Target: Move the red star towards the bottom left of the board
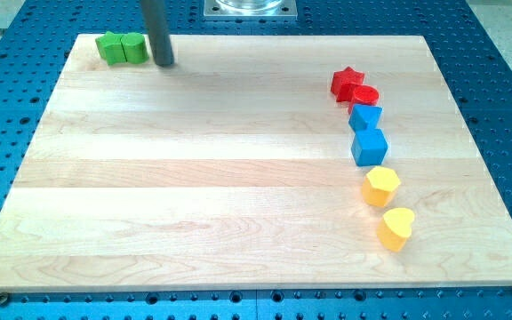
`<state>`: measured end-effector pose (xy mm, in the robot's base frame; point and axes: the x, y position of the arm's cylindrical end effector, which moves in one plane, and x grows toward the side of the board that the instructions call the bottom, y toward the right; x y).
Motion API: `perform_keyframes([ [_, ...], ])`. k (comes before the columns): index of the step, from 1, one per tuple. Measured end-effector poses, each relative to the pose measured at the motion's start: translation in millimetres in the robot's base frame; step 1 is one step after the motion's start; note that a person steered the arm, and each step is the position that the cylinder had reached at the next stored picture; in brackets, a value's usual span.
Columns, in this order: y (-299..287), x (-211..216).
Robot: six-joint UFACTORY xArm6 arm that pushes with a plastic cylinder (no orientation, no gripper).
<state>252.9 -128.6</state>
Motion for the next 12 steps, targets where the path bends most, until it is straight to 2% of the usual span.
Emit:
perform_keyframes([
  [1, 38, -7],
  [3, 49, -4],
  [4, 140, -4],
  [5, 262, -2],
  [7, 287, 60],
  [8, 316, 73],
  [9, 215, 102],
  [10, 76, 134],
  [11, 13, 140],
  [12, -1, 113],
])
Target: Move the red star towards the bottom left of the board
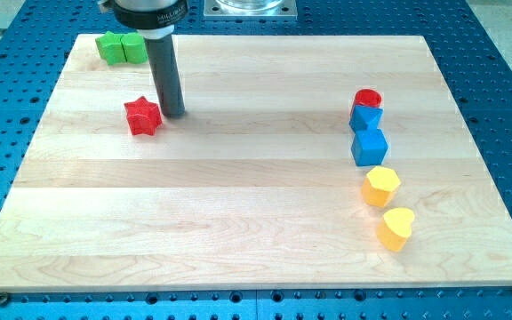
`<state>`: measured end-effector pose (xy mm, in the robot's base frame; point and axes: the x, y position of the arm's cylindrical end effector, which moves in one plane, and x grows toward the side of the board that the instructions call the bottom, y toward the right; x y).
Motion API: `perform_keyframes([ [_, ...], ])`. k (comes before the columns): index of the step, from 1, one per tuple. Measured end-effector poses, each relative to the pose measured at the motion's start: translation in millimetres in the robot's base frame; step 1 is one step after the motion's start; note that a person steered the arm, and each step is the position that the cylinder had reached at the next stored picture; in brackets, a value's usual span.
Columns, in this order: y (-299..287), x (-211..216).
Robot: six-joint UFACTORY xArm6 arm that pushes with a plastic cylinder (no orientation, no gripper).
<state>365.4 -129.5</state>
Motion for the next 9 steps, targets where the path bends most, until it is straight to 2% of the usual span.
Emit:
perform_keyframes([
  [1, -41, 73],
  [2, -51, 118],
  [3, -72, 85],
  [4, -103, 100],
  [5, -112, 94],
  [6, -158, 106],
  [7, -105, 171],
  [8, -99, 147],
  [9, -8, 145],
])
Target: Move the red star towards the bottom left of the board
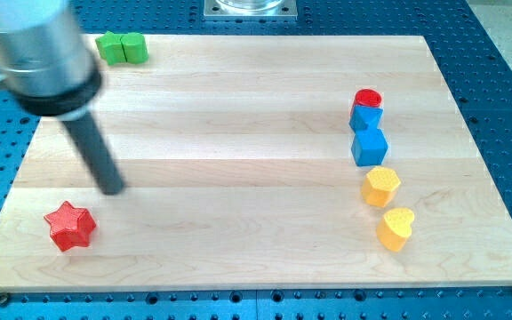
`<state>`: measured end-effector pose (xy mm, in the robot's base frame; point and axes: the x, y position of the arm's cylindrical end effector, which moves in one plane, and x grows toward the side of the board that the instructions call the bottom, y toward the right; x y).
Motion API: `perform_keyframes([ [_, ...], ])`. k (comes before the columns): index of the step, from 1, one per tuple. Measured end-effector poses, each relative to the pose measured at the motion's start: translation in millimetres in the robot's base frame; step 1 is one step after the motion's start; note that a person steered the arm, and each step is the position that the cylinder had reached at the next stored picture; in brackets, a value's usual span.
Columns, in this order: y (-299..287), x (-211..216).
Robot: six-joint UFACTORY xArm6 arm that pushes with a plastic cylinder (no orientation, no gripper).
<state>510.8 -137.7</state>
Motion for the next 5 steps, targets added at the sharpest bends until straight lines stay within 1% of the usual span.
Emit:
perform_keyframes([
  [1, 8, 66],
  [2, -47, 63],
  [3, -76, 55],
  [4, -38, -33],
  [5, -13, -133],
])
